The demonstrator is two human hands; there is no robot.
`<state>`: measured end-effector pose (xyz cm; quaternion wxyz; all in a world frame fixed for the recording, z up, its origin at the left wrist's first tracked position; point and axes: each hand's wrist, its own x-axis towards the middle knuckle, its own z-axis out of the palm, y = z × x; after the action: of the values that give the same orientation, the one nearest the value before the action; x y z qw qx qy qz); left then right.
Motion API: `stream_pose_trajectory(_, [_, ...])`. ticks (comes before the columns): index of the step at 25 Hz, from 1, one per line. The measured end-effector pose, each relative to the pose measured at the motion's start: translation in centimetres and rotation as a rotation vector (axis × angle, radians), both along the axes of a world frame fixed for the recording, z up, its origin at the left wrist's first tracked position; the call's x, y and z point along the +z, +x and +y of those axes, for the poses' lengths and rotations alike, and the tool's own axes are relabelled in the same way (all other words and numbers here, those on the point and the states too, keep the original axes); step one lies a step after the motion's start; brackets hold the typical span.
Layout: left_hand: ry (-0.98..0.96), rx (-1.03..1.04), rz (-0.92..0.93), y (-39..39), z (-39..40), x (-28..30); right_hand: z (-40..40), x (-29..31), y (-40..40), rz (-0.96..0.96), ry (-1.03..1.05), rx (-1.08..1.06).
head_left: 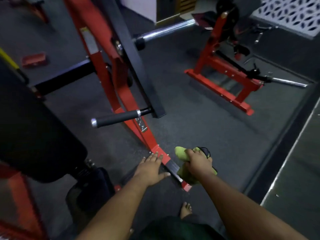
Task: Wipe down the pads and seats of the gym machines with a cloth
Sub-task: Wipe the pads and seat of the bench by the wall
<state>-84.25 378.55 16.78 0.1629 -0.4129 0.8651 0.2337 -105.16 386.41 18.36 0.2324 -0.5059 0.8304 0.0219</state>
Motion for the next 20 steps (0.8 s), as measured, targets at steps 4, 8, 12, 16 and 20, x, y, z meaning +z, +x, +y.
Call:
stream_pose_trajectory(4, [-0.082, -0.082, 0.042, -10.8, -2.1, 2.7, 0.0, 2.7, -9.4, 0.019, -0.094, -0.11])
stream_pose_trajectory(8, [-0.194, -0.173, 0.128, -20.7, -5.5, 7.5, -2.1, 6.2, -18.0, 0.065, -0.209, -0.186])
stream_pose_trajectory(12, [-0.278, -0.237, 0.167, -27.9, -9.9, 11.7, -5.3, 9.5, -24.3, 0.11, -0.311, -0.237])
stream_pose_trajectory(16, [-0.343, -0.29, 0.223, -33.6, -15.3, 14.3, -9.2, 12.5, -29.3, 0.193, -0.373, -0.276])
stream_pose_trajectory(20, [-0.363, -0.339, 0.247, -38.7, -20.2, 16.8, -13.1, 15.6, -33.9, 0.245, -0.426, -0.332])
